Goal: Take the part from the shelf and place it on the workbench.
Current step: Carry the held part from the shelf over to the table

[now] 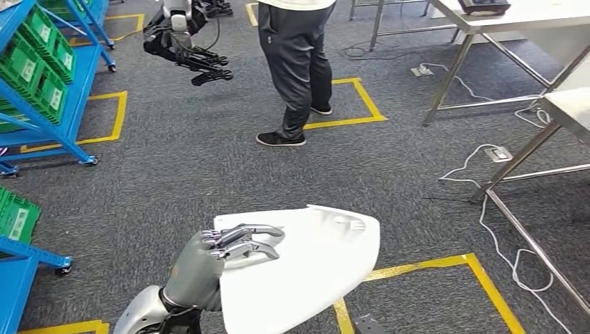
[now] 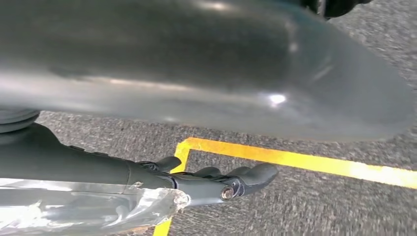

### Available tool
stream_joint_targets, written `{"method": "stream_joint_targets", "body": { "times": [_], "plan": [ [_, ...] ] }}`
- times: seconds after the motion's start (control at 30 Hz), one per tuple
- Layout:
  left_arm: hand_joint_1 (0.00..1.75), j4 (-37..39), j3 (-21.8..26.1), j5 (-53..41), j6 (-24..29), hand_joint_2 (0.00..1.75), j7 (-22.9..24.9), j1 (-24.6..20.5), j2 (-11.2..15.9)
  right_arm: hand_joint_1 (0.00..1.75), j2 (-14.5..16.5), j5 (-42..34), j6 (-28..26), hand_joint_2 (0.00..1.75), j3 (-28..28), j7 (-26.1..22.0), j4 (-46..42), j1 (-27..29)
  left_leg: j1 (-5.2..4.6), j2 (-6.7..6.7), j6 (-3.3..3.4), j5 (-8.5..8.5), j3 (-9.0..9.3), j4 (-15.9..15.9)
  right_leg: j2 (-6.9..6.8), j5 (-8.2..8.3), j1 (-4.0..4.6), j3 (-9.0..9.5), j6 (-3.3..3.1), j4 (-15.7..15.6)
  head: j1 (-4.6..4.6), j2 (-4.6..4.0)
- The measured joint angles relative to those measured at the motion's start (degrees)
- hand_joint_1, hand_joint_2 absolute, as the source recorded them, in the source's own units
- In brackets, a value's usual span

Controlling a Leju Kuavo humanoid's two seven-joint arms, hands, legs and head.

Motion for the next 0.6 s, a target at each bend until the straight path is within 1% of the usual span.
{"method": "stream_joint_targets", "body": {
  "times": [0.03, 0.07, 0.1, 0.13, 0.17, 0.2, 0.23, 0.27, 0.3, 0.33, 0.37, 0.4, 0.43, 0.47, 0.5, 0.53, 0.57, 0.6],
  "plan": [
    [1.75, 0.0, -0.1, 0.0, 0.0, 1.75, 0.1, 0.0, 0.1, 0.0, 0.0, 0.0, 0.0, 0.0, 0.0, 0.0, 0.0, 0.0, -0.05, -0.82, 0.23, 1.79, -0.04, -1.6, 0.49, -0.14, -0.05, 0.0, 0.36, 0.1, -0.09, 0.0],
    [1.75, 0.1, -0.2, 0.0, 0.0, 1.75, 0.2, 0.0, 0.2, 0.0, 0.0, 0.0, 0.0, 0.0, 0.0, 0.0, 0.0, 0.0, -0.15, -1.27, 0.51, 2.5, -0.16, -2.4, 0.93, -0.21, -0.1, -0.07, 0.75, 0.1, -0.14, 0.01],
    [1.75, 0.1, -0.4, 0.0, 0.1, 1.75, 0.3, 0.0, 0.2, 0.0, 0.0, 0.0, 0.1, 0.0, -0.1, 0.0, 0.0, 0.1, -0.22, -1.03, 0.82, 2.73, -0.01, -2.4, 1.38, -0.23, -0.16, -0.12, 1.16, 0.0, -0.16, 0.01],
    [1.75, 0.1, -0.5, 0.0, 0.1, 1.75, 0.4, -0.1, 0.3, 0.0, 0.0, 0.0, 0.1, 0.0, -0.1, 0.0, 0.0, 0.1, -0.17, -0.55, 1.19, 3.44, 0.2, -2.6, 1.3, -0.34, -0.16, -0.23, 1.48, 0.0, -0.16, 0.01],
    [1.75, 0.1, -0.7, 0.1, 0.1, 1.75, 0.5, -0.2, 0.3, 0.0, 0.0, 0.0, 0.1, 0.0, -0.1, 0.0, 0.0, 0.1, -0.11, -0.05, 1.53, 3.81, 0.45, -2.9, 0.43, -0.83, -0.08, -0.48, 1.72, 0.6, -0.02, 0.01],
    [1.75, 0.1, -0.8, 0.1, 0.1, 1.75, 0.6, -0.3, 0.4, 0.0, 0.0, 0.0, 0.1, 0.0, -0.1, 0.0, 0.1, 0.1, 0.0, 0.57, 1.83, 4.03, 0.71, -3.1, -0.91, -1.93, 0.01, -1.12, 1.93, 2.2, 0.14, 0.0],
    [1.75, 0.2, -0.9, 0.2, 0.1, 1.75, 0.7, -0.3, 0.4, 0.0, -0.1, 0.0, 0.1, 0.0, -0.1, 0.0, 0.1, 0.1, 0.04, 1.2, 2.05, 4.09, 0.93, -3.3, -2.62, -3.65, 0.06, -2.24, 2.11, 4.9, 0.28, 0.0],
    [1.75, 0.2, -1.0, 0.3, 0.1, 1.75, 0.7, -0.3, 0.5, 0.0, -0.1, 0.0, 0.1, 0.0, -0.2, 0.0, 0.1, 0.0, 0.03, 1.79, 2.18, 4.02, 1.08, -3.4, -4.01, -5.69, 0.04, -3.72, 2.37, 8.5, 0.43, 0.0],
    [1.75, 0.2, -1.0, 0.4, 0.1, 1.75, 0.8, -0.2, 0.6, 0.0, -0.1, 0.0, 0.1, 0.0, -0.2, 0.0, 0.1, 0.0, 0.03, 2.47, 2.23, 3.89, 1.18, -3.4, -4.78, -7.4, -0.1, -5.25, 2.63, 12.2, 0.45, 0.0],
    [1.75, 0.2, -1.0, 0.4, 0.1, 1.75, 0.9, -0.2, 0.6, 0.0, -0.1, 0.0, 0.1, 0.0, -0.2, 0.0, 0.1, 0.0, 0.05, 3.12, 2.21, 3.74, 1.29, -3.4, -5.2, -8.36, -0.29, -6.27, 2.88, 14.7, 0.45, 0.0],
    [1.75, 0.2, -1.1, 0.4, 0.1, 1.75, 1.0, -0.2, 0.7, 0.0, -0.1, 0.0, 0.1, 0.0, -0.2, 0.0, 0.1, 0.0, 0.09, 3.79, 2.1, 3.55, 1.43, -3.4, -5.47, -8.34, -0.49, -6.34, 3.12, 15.3, 0.45, -0.01],
    [1.75, 0.3, -1.1, 0.5, 0.1, 1.75, 1.1, -0.2, 0.7, 0.0, -0.1, 0.0, 0.1, 0.0, -0.2, 0.0, 0.1, 0.0, 0.14, 4.43, 1.93, 3.33, 1.65, -3.4, -5.8, -7.37, -0.69, -5.24, 3.33, 13.7, 0.44, -0.01],
    [1.75, 0.3, -1.1, 0.5, 0.1, 1.75, 1.1, -0.2, 0.7, 0.0, -0.1, 0.0, 0.1, 0.0, -0.2, 0.0, 0.1, 0.0, 0.21, 5.04, 1.66, 3.03, 1.96, -3.3, -6.44, -5.81, -0.87, -3.09, 3.54, 10.2, 0.43, 0.0],
    [1.75, 0.3, -1.2, 0.5, 0.1, 1.75, 1.1, -0.2, 0.8, 0.0, 0.0, 0.0, 0.1, 0.0, -0.2, 0.0, 0.1, 0.0, 0.13, 5.55, 1.3, 2.68, 2.27, -3.3, -7.47, -4.68, -0.85, -0.74, 3.72, 6.4, 0.46, 0.0],
    [1.75, 0.3, -1.2, 0.6, 0.1, 1.75, 1.1, -0.3, 0.8, 0.0, 0.0, 0.0, 0.1, 0.0, -0.2, 0.0, 0.1, 0.0, 0.01, 5.95, 0.94, 2.31, 2.56, -3.2, -8.2, -3.87, -0.88, 1.18, 3.59, 3.4, 0.47, 0.0],
    [1.75, 0.3, -1.2, 0.6, 0.1, 1.75, 1.2, -0.3, 0.9, 0.0, 0.0, 0.0, 0.0, 0.0, -0.2, 0.0, 0.1, 0.0, -0.12, 6.25, 0.6, 2.01, 2.86, -3.3, -8.67, -3.64, -0.83, 2.36, 3.29, 1.5, 0.48, 0.0],
    [1.75, 0.3, -1.2, 0.7, 0.1, 1.75, 1.2, -0.3, 0.9, 0.0, 0.0, 0.0, 0.0, 0.0, -0.2, 0.0, 0.1, 0.0, -0.25, 6.51, 0.34, 1.83, 3.12, -3.4, -8.67, -3.91, -0.68, 2.69, 2.85, 1.1, 0.45, -0.01],
    [1.75, 0.3, -1.3, 0.8, 0.1, 1.75, 1.2, -0.3, 1.0, 0.0, 0.0, 0.0, 0.0, 0.0, -0.2, 0.0, 0.1, 0.1, -0.22, 6.84, 0.11, 1.74, 3.41, -3.6, -8.07, -3.94, -0.66, 2.68, 2.28, 1.0, 0.43, 0.0]
  ]
}}
